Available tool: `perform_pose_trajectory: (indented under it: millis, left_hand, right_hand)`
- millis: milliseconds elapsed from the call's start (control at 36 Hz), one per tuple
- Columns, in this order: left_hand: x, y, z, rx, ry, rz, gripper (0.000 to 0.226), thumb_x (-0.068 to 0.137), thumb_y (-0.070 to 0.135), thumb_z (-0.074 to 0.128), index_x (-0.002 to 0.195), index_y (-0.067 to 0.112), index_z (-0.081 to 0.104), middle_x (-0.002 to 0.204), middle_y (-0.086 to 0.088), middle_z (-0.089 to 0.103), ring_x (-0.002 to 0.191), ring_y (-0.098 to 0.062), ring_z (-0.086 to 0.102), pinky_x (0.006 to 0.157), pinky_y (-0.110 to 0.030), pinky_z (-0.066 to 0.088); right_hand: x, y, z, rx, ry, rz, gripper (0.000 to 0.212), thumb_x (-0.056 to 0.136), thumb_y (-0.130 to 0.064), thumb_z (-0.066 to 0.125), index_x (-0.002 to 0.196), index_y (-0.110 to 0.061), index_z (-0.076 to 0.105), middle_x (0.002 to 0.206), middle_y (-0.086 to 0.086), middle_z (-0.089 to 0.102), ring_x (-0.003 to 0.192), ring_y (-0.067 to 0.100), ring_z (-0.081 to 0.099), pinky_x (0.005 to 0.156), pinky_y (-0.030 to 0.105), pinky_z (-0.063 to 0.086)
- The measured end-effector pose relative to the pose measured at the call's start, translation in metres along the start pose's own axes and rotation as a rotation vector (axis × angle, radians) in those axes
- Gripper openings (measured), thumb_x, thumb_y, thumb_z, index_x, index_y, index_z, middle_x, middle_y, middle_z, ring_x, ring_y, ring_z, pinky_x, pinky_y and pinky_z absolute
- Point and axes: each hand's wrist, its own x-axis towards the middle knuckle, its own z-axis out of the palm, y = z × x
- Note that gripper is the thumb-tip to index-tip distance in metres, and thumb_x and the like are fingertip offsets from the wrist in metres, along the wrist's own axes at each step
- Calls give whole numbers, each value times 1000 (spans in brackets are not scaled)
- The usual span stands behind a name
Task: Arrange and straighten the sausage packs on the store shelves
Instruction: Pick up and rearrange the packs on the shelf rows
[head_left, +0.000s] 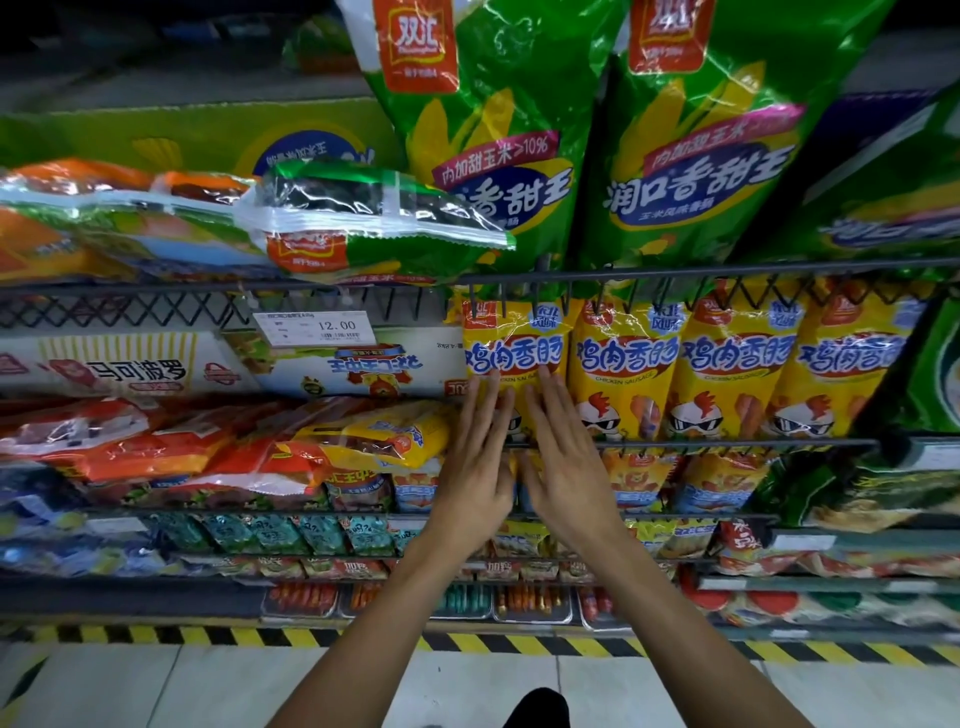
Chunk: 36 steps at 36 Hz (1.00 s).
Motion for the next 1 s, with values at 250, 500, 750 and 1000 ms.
perform_pose_trajectory:
  millis: [250, 500, 750, 1000]
  left_hand:
    - [-13, 9, -14, -90, -30, -39, 67, 99, -4, 56, 158, 18, 34, 171, 1, 10, 158, -21, 2, 120, -12, 16]
    - [-81, 9, -39, -154, 11, -435, 54, 106, 14, 50, 151, 42, 39, 160, 24, 26, 149, 5, 21, 109, -3, 25]
    - [-107, -30, -80, -133, 63, -773, 68, 105, 36, 50, 162, 24, 15, 167, 5, 22, 153, -16, 23, 123, -34, 24]
    - [-103, -58, -84, -313, -131, -669, 78, 101, 52, 45, 163, 27, 5, 167, 8, 19, 152, -17, 26, 120, -32, 27]
  right_hand:
    - [-3, 4, -5, 113, -12, 33, 63, 99, -20, 62, 155, -11, 36, 169, -1, 15, 157, 16, 9, 125, 43, 24]
    - [-15, -8, -4, 416, -96, 32, 59, 100, -28, 61, 154, -24, 38, 161, -11, 33, 152, 8, 22, 124, 38, 26]
    - [3, -55, 20, 434, -249, -40, 65, 99, -37, 62, 155, -39, 28, 157, -22, 28, 145, -9, 17, 116, 14, 18]
    - [25, -81, 42, 326, -92, 77, 60, 90, -20, 76, 144, -24, 50, 141, -9, 50, 135, 9, 41, 113, 35, 40]
